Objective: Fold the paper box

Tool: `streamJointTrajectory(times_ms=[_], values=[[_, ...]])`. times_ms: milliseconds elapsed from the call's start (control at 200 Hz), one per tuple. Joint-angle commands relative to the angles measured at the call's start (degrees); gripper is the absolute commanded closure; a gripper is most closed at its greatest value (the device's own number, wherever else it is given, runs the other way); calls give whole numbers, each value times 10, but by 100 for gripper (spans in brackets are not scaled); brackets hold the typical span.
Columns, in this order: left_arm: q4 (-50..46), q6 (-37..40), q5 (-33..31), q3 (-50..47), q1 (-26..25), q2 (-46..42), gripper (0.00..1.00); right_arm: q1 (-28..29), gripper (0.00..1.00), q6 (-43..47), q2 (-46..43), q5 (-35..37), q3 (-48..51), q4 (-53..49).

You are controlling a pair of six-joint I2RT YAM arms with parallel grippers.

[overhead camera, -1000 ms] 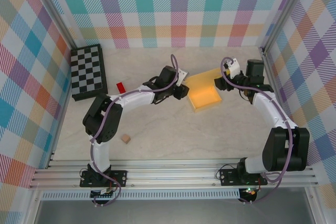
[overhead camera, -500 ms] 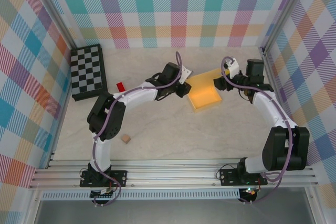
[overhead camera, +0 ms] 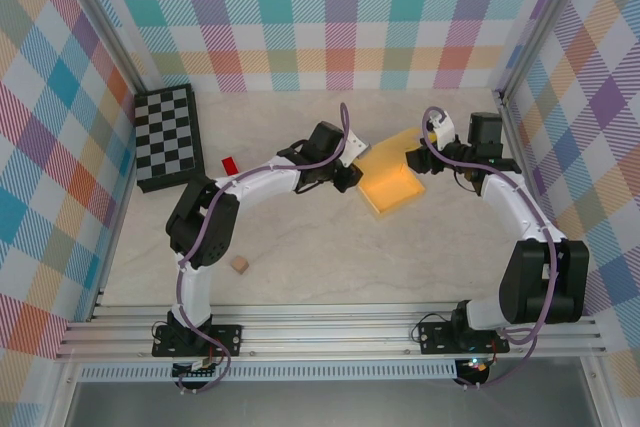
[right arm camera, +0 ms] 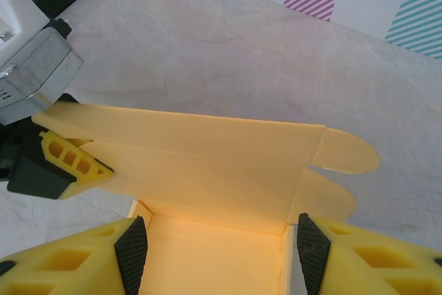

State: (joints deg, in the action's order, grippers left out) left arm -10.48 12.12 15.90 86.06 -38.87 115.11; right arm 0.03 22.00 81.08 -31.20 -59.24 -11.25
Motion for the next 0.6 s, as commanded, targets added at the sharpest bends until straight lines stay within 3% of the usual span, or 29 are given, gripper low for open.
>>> streamJointTrajectory(times_ms=[0,160,390,595], values=[[-5,11,11,-5,5,-12,98,-3,38,23,9,-22,-15,-5],[-33,56,17,-14,14,-34,100,-12,38,63,24,-41,-7,0],[-85,196,116,-54,51,-103,100,-35,38,157,79,-140,-23,-45],[-167,267,165,-19,80,-104,100,-35,39,230,84,-151,11,-51]])
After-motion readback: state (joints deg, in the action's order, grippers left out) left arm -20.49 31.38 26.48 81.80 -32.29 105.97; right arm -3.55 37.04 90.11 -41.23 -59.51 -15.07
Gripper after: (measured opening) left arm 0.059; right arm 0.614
